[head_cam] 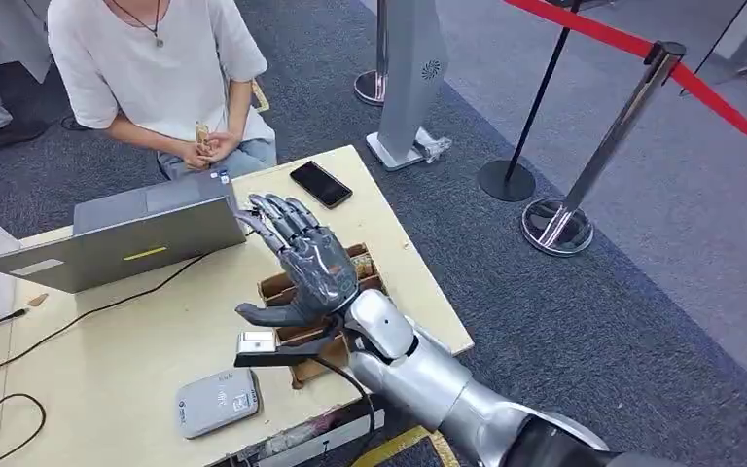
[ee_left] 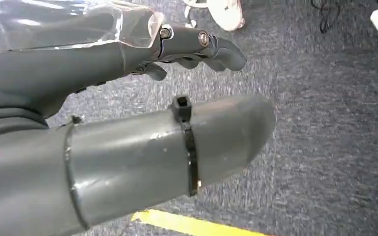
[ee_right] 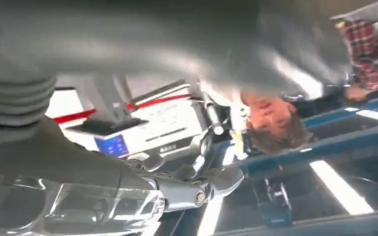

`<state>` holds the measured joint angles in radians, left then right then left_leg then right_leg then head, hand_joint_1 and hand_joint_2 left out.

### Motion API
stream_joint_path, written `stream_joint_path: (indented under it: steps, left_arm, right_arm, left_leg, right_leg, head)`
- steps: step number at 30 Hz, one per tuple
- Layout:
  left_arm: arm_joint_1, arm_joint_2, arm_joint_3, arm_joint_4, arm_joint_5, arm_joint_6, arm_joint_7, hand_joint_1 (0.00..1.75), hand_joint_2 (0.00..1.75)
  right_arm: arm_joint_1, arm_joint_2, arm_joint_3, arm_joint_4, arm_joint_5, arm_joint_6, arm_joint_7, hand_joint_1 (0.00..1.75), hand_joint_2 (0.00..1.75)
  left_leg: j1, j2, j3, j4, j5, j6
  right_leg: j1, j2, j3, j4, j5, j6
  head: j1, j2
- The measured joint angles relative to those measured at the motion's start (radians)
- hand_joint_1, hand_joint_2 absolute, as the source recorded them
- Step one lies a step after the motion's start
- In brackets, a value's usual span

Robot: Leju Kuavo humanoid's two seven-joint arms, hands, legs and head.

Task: Pass the card to the sensor for recognition and then transmit it.

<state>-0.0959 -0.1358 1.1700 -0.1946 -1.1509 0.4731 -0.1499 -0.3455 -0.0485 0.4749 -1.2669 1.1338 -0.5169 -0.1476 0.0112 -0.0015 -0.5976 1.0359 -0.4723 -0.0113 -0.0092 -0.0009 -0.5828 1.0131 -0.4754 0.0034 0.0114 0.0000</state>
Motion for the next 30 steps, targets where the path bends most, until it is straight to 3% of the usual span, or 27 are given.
stream_joint_path:
  steps: [6, 20, 27, 30]
  left_arm:
    - [0.009, -0.007, -0.010, 0.000, -0.039, 0.009, 0.025, 0.00, 0.00]
    - [0.027, -0.011, -0.076, 0.000, -0.108, 0.011, 0.059, 0.00, 0.00]
    - [0.029, -0.014, -0.077, 0.000, -0.105, 0.012, 0.058, 0.00, 0.00]
    - [0.029, -0.015, -0.077, 0.000, -0.108, 0.012, 0.058, 0.00, 0.00]
  right_arm:
    - [0.021, -0.030, 0.000, 0.007, 0.037, -0.012, 0.038, 0.00, 1.75]
    - [0.052, -0.078, 0.022, -0.018, 0.043, 0.185, 0.100, 0.00, 1.75]
    - [0.082, -0.121, 0.025, -0.094, -0.058, 0.336, 0.081, 0.00, 1.75]
    - [0.087, -0.138, 0.026, -0.114, -0.074, 0.359, 0.077, 0.00, 1.75]
  left_leg:
    - [0.000, 0.000, -0.001, 0.000, 0.000, 0.001]
    - [0.000, 0.000, 0.000, 0.000, 0.000, 0.000]
    - [0.000, 0.000, -0.001, 0.000, -0.001, 0.001]
    - [0.000, 0.000, 0.000, 0.000, 0.000, 0.001]
  right_leg:
    - [0.000, 0.000, 0.000, -0.001, 0.000, 0.000]
    - [0.000, 0.000, 0.000, -0.001, 0.000, 0.000]
    - [0.000, 0.000, 0.000, -0.001, 0.000, 0.000]
    - [0.000, 0.000, 0.000, -0.001, 0.000, 0.000]
  head:
    - [0.000, 0.000]
    - [0.000, 0.000]
    - [0.000, 0.000]
    - [0.000, 0.000]
